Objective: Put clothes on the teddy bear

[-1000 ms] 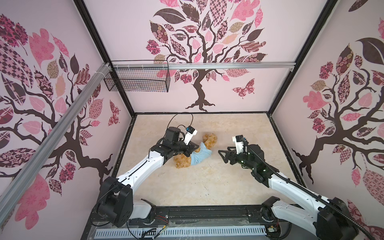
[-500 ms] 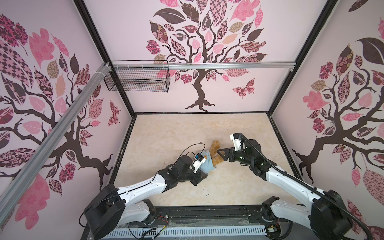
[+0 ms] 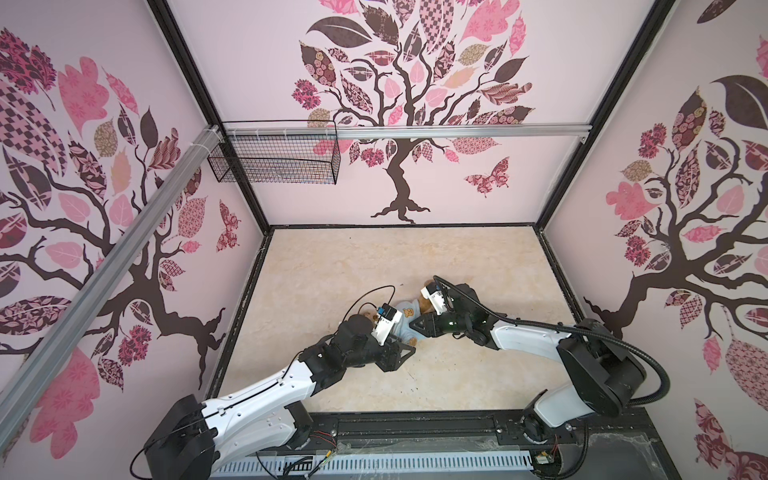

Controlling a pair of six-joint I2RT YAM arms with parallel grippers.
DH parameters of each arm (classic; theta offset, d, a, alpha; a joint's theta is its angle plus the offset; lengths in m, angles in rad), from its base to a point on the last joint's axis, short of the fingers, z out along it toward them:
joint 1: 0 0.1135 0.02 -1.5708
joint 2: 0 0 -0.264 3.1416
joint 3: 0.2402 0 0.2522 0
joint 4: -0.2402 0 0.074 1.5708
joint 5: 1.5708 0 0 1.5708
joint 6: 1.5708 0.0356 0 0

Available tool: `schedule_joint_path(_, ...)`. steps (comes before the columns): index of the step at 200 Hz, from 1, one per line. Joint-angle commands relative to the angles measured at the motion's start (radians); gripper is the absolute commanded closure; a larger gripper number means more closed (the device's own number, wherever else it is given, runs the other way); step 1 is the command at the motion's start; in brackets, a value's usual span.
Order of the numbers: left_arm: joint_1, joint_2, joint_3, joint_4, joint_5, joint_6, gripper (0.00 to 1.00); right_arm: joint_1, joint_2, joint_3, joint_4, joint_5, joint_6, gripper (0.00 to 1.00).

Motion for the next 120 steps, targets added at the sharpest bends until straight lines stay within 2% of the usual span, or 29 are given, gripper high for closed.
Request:
schedule_joint_path(1, 0.067, -0.034, 0.116, -0.121, -0.064, 0.010, 0.33, 0.004, 0.023, -0.064, 0.038, -0.032, 0.001, 0.66)
schedule_joint_path(17, 0.158, -0.011, 0.176, -0.175, -0.032, 0.011, 0.28, 0.004, 0.016, -0.122, 0.079, -0.028, 0.015, 0.67)
schedule_joint_path(33, 0.202, 0.057, 0.242, -0.227, -0.016, 0.059, 0.22, 0.004, 0.012, -0.174, 0.132, -0.036, 0.043, 0.67)
schedule_joint_path(62, 0.207, 0.242, 0.378, -0.352, 0.017, 0.200, 0.13, 0.004, 0.004, -0.234, 0.192, -0.026, 0.058, 0.68)
schedule_joint_path(120, 0.224, 0.543, 0.557, -0.475, 0.066, 0.320, 0.05, 0.003, 0.006, -0.255, 0.252, -0.014, 0.059, 0.70)
